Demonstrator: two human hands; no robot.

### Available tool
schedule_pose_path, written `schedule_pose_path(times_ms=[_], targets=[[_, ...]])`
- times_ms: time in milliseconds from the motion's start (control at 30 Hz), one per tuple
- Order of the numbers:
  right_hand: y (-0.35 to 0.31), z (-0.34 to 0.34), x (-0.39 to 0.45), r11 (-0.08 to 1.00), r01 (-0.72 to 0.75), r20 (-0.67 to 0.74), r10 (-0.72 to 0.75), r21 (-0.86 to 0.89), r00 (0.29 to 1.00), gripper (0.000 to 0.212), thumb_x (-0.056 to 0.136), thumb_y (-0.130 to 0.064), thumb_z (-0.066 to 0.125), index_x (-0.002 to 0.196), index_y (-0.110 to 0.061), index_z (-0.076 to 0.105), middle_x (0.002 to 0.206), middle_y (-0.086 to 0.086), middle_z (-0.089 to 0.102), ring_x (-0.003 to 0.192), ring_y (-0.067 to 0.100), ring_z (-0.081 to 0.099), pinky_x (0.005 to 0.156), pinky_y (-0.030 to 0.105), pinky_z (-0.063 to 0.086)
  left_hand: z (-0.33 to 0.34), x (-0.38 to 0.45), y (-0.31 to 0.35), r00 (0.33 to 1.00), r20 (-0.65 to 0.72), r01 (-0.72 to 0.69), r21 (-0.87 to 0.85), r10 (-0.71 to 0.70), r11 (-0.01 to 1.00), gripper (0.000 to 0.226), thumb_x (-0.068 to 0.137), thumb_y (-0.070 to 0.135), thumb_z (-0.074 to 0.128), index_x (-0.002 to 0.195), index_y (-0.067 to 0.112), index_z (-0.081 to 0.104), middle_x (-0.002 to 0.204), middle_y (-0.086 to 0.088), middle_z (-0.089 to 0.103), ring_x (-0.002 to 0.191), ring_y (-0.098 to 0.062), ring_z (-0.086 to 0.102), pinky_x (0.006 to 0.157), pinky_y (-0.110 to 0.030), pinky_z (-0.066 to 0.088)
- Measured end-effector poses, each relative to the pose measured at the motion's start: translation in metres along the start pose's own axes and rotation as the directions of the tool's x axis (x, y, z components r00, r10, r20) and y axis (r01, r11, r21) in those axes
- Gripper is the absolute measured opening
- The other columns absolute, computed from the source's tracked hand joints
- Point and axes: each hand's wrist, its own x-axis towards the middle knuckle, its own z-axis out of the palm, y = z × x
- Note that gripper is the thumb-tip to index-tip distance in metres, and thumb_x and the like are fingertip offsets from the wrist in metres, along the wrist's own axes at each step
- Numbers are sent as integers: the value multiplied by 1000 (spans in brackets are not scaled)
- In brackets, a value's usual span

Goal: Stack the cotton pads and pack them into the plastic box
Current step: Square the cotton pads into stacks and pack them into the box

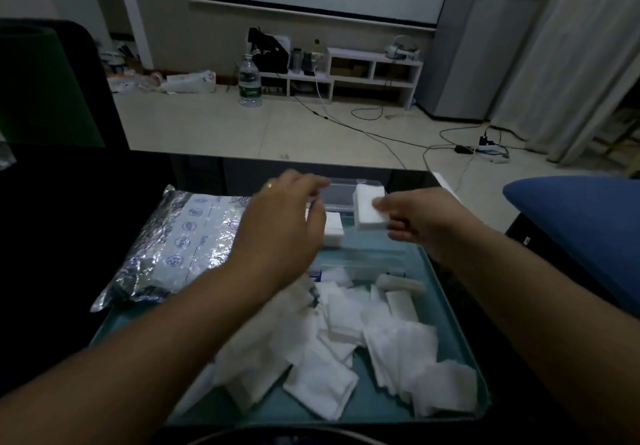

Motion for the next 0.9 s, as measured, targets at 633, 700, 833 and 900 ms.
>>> schedule_pose_path(times_ms=[633, 700, 833, 900], targets=[[5, 27, 77, 785, -53, -104, -15, -617, 994, 20, 84, -14, 72, 85, -7, 53, 77, 9, 60, 59, 14, 57, 47, 22, 42, 64, 57, -29, 848, 469, -425, 325, 247, 845, 47, 96, 32, 58, 142, 29, 49, 145, 6, 46, 124, -18, 47, 101, -33, 37], [11, 30, 81, 752, -43, -125, -53, -657, 991, 24, 84, -14, 72, 79, -9, 49, 77, 8, 57, 63, 16, 58, 54, 24, 48, 69, 58, -31, 840, 483, -433, 322, 248, 842, 42, 97, 29, 57, 138, 29, 53, 144, 6, 48, 125, -18, 46, 103, -34, 36], [21, 35, 87, 711, 6, -138, -144, -703, 980, 15, 86, -13, 67, 92, -9, 54, 88, 10, 62, 80, 23, 66, 77, 35, 58, 79, 60, -38, 829, 505, -442, 334, 238, 832, 34, 97, 25, 56, 130, 30, 61, 133, 4, 58, 122, -20, 48, 102, -36, 39], [22, 35, 87, 684, 17, -127, -159, -729, 979, 18, 85, -14, 67, 96, -10, 52, 92, 10, 62, 81, 24, 65, 76, 35, 57, 81, 60, -40, 833, 502, -439, 340, 234, 832, 33, 97, 25, 56, 129, 30, 62, 129, 4, 61, 120, -20, 48, 101, -37, 40]])
